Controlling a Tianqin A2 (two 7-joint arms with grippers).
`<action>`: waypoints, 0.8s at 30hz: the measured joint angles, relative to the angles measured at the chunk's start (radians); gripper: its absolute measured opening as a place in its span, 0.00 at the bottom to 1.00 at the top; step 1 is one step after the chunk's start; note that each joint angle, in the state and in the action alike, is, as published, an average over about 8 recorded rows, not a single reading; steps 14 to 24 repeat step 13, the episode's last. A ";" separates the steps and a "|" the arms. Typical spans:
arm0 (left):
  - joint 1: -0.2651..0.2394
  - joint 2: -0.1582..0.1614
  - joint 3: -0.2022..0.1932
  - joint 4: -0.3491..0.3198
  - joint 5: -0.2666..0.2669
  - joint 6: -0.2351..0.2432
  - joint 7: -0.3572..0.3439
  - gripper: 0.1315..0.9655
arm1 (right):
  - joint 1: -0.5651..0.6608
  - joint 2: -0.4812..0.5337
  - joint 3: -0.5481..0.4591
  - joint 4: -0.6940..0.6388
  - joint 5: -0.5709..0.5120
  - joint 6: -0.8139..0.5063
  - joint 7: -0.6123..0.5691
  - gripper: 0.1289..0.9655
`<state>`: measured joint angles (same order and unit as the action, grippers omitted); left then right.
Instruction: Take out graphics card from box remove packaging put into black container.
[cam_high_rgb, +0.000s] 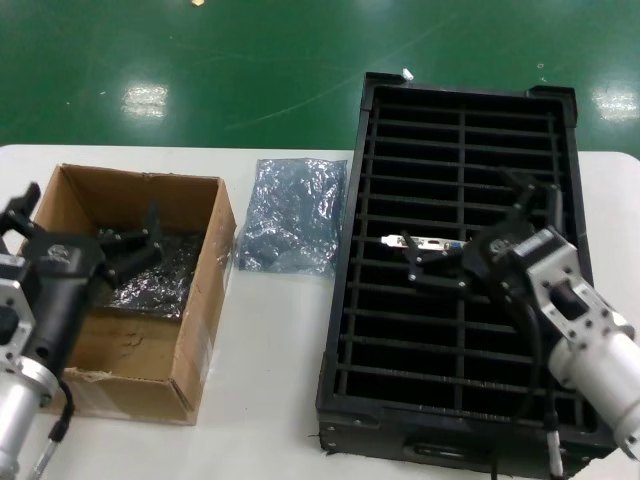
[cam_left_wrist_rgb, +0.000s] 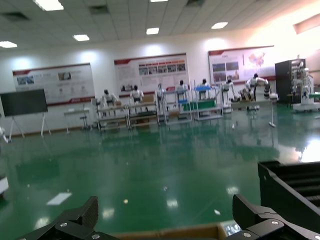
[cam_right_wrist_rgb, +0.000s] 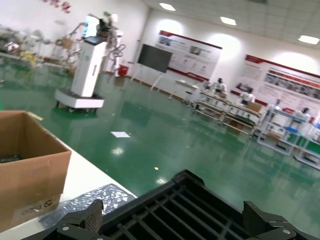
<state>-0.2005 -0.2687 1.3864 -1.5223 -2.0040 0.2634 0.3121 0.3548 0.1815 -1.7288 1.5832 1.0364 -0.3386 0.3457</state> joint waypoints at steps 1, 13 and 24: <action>0.007 -0.001 0.007 -0.003 0.007 -0.009 -0.011 0.94 | -0.012 0.004 0.004 0.001 0.026 0.012 -0.012 1.00; 0.078 -0.012 0.083 -0.030 0.080 -0.103 -0.122 1.00 | -0.138 0.046 0.050 0.007 0.297 0.131 -0.134 1.00; 0.078 -0.012 0.083 -0.030 0.080 -0.103 -0.122 1.00 | -0.138 0.046 0.050 0.007 0.297 0.131 -0.134 1.00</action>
